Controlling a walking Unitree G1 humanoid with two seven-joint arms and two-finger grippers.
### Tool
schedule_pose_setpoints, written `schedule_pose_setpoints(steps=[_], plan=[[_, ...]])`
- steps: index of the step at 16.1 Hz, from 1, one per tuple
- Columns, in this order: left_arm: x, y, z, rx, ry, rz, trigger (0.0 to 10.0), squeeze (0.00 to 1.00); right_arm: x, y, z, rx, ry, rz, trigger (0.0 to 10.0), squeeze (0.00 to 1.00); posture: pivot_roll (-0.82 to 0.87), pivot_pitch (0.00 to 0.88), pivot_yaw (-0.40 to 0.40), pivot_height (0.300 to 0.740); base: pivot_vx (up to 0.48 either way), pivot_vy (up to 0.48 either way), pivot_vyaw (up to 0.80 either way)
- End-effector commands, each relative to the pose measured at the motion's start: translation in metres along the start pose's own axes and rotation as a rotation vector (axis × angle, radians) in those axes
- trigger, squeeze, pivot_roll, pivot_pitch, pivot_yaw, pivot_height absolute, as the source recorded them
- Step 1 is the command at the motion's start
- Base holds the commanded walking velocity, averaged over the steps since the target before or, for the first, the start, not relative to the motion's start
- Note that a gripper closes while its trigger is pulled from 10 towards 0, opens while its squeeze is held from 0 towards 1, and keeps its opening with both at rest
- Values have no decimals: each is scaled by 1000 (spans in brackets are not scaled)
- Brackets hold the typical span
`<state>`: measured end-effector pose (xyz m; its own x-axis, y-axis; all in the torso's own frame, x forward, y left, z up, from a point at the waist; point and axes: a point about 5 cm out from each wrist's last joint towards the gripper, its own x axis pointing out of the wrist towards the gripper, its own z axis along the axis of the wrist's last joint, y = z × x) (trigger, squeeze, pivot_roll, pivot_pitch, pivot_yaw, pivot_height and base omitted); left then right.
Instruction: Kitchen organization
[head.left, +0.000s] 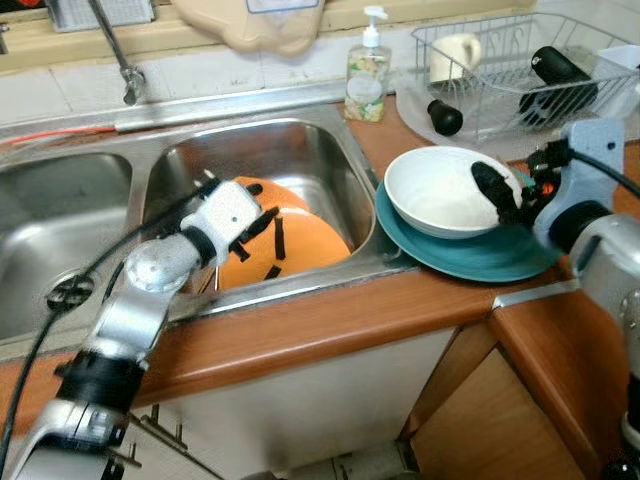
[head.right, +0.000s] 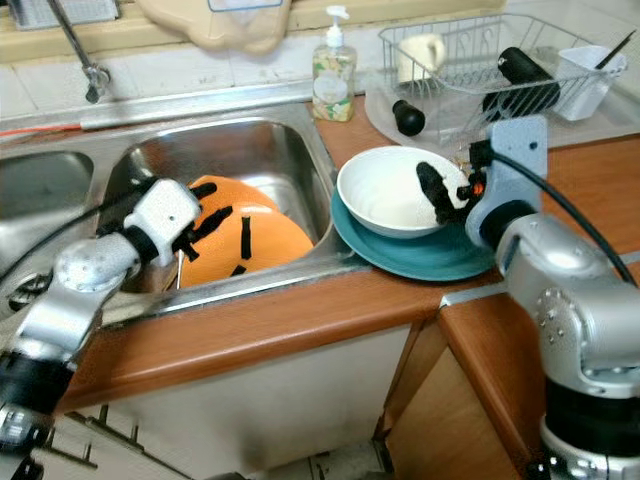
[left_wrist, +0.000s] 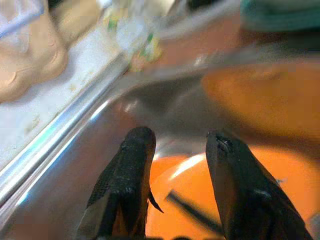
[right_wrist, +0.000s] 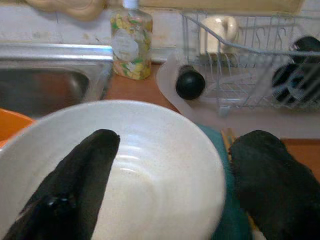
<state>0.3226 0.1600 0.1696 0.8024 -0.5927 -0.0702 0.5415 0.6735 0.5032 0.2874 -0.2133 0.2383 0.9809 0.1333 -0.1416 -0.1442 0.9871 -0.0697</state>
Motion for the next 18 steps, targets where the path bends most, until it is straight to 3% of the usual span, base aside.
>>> schedule_pose_setpoints(steps=[1,2,3,4,5,6,9,10,11,18], plan=[[-3,2,8,-32,-41,-12,10000,0,1,-5,0,7,24,-20,10000,0,-199,0,57,740,0,0,0],[-5,-4,16,-96,-93,-60,10000,843,1,-10,-2,38,57,-43,10000,0,-197,0,59,740,0,0,0],[-6,-8,18,-124,-110,-83,10000,843,0,-12,-3,67,80,-53,10000,0,-197,0,59,740,0,0,0],[-6,-10,20,-126,-118,-93,10000,1000,0,-15,-4,85,95,-62,10000,0,-197,0,56,740,0,0,0],[-7,-13,24,-136,-128,-105,10000,118,0,-20,-5,125,128,-89,10000,0,-197,0,55,740,0,0,0],[-8,-15,25,-138,-129,-113,10000,0,0,-23,-6,158,139,-99,10000,0,-199,0,54,740,0,0,0],[-9,-20,26,-152,-127,-153,10000,0,1,-24,-6,237,174,-85,10000,0,-204,0,57,740,0,0,0],[-9,-22,27,-160,-127,-172,10000,0,0,-23,-8,277,189,-61,1412,0,-205,0,55,740,0,0,0],[-10,-22,28,-162,-126,-177,10000,0,0,-22,-8,289,195,-54,0,0,-205,0,55,740,0,0,0],[-12,-36,29,-194,-100,-284,10000,0,1,-11,-11,367,263,15,0,0,-210,0,57,740,0,0,0]])
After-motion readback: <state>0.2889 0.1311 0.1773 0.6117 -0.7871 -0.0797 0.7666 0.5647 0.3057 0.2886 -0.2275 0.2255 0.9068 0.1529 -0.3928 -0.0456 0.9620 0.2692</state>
